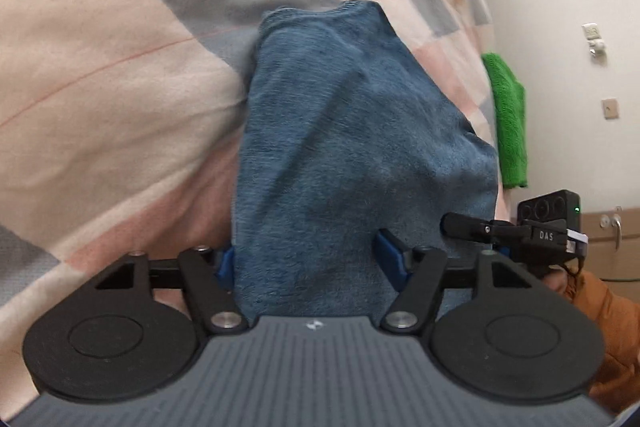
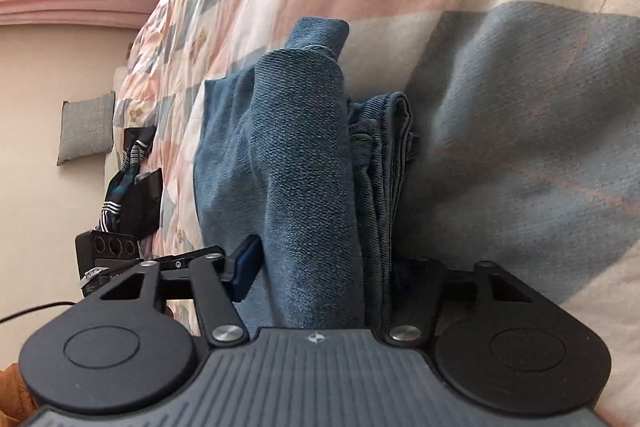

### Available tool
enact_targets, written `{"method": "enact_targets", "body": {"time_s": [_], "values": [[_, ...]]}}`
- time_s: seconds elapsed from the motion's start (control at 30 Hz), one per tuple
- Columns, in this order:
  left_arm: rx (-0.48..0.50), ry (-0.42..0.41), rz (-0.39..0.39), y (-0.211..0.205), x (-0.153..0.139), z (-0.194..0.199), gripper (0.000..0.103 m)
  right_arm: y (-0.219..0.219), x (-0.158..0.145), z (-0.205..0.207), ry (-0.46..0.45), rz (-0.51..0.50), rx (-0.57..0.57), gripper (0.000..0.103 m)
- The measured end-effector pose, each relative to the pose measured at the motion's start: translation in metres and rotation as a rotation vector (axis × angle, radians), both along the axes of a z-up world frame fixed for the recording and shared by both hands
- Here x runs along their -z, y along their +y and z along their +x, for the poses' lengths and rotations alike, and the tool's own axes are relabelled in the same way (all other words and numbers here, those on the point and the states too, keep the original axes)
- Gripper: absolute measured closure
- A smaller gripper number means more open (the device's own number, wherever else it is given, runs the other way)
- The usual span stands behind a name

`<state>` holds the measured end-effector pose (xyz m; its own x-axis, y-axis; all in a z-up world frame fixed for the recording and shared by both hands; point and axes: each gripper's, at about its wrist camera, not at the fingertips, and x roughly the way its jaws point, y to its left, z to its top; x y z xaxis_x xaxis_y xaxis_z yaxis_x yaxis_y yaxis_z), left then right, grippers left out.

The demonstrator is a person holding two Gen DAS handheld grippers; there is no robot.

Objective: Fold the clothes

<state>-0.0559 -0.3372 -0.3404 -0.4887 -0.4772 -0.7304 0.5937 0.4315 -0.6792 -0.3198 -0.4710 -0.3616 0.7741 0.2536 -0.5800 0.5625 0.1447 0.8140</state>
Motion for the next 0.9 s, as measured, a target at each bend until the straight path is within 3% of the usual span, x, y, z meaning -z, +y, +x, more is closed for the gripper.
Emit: {"method": "enact_targets", "body": {"time_s": [0.07,0.17,0.27,0.33,0.47,0.57,0.7,0.9], "values": [[-0.016,0.015,0.02,0.001,0.007,0.001,0.041,0.004,-0.004,-0.01,-0.025,0.009,0.011,0.051],[-0.039,-0.027,0.075,-0.014,0.012,-0.005,0.04,0.01,0.002,-0.012,-0.006,0.006,0.027,0.05],[-0.015,-0.082,0.074,-0.023,-0.011,-0.011,0.048,0.008,0.005,-0.005,-0.002,0.022,0.053,0.051],[-0.02,-0.091,0.037,-0.024,-0.035,-0.009,0.057,0.008,-0.003,-0.012,-0.039,0.037,0.076,0.059],[0.008,-0.126,-0.086,-0.062,-0.089,-0.015,0.059,0.008,-0.028,-0.042,-0.154,0.054,0.175,0.062],[0.08,-0.14,-0.168,-0.131,-0.117,-0.036,0.059,0.001,-0.054,-0.075,-0.244,0.036,0.297,0.063],[0.239,-0.153,-0.268,-0.246,-0.144,-0.079,0.059,-0.023,-0.086,-0.13,-0.282,-0.043,0.489,0.063],[0.569,-0.176,-0.39,-0.424,-0.166,-0.193,0.058,-0.062,-0.109,-0.227,-0.315,-0.152,0.817,0.063]]}}
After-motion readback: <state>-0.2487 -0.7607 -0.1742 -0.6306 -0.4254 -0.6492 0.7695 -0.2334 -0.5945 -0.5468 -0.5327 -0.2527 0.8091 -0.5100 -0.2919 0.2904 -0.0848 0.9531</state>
